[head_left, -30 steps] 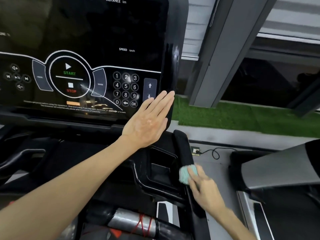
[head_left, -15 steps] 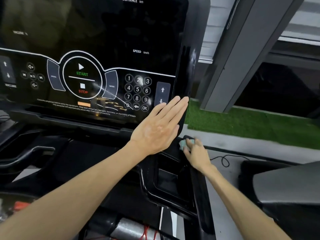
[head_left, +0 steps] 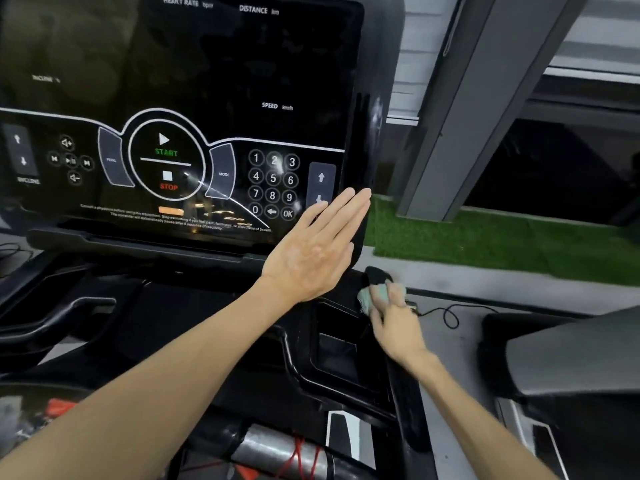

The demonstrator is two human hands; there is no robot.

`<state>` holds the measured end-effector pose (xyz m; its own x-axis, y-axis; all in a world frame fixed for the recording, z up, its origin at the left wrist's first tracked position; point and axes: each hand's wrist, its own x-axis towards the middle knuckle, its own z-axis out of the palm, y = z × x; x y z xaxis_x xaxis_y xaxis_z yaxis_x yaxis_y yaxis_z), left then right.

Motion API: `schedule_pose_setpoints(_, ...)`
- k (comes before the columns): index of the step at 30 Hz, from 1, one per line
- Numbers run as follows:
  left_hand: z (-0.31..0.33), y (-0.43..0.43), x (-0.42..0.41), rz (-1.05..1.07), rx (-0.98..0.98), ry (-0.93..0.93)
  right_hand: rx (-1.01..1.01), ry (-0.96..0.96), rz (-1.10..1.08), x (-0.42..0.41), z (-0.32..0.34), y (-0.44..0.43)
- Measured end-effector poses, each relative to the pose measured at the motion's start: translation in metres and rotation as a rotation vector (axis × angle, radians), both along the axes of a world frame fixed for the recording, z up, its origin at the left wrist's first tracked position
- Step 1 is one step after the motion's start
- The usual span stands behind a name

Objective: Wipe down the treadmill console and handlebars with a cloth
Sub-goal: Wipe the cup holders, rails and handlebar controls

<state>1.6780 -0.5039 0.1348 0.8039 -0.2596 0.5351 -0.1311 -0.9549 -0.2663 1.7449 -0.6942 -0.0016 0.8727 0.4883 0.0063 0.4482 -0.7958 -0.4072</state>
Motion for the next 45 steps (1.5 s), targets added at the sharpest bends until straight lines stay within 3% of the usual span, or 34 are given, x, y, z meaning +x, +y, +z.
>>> schedule_pose_setpoints(5, 0.000, -0.001, 0.000, 0.009, -0.010, 0.002, 0.105, -0.056, -0.027, -0.093, -0.012, -0.051)
schedule_pose_setpoints(9, -0.001, -0.001, 0.001, 0.005, -0.012, -0.006, 0.078, -0.026, -0.061, -0.121, -0.020, -0.068)
schedule_pose_setpoints(18, -0.004, 0.002, 0.003, 0.001, 0.002, -0.021, -0.009, -0.031, -0.020, 0.009, -0.011, 0.003)
schedule_pose_setpoints(26, -0.002, 0.002, 0.002, 0.007, 0.020, -0.016, -0.306, 0.091, 0.093, 0.100, -0.009, 0.055)
schedule_pose_setpoints(35, 0.000, 0.000, 0.001, 0.019, 0.015, -0.004, 0.005, -0.156, 0.139, -0.019, -0.009, -0.016)
schedule_pose_setpoints(41, -0.001, 0.000, 0.000, 0.023, 0.007, 0.005, 0.072, -0.141, 0.096, -0.111, -0.014, -0.070)
schedule_pose_setpoints(45, -0.001, 0.000, 0.001, 0.023, 0.004, 0.003, 0.046, -0.094, 0.084, -0.130, -0.002, -0.085)
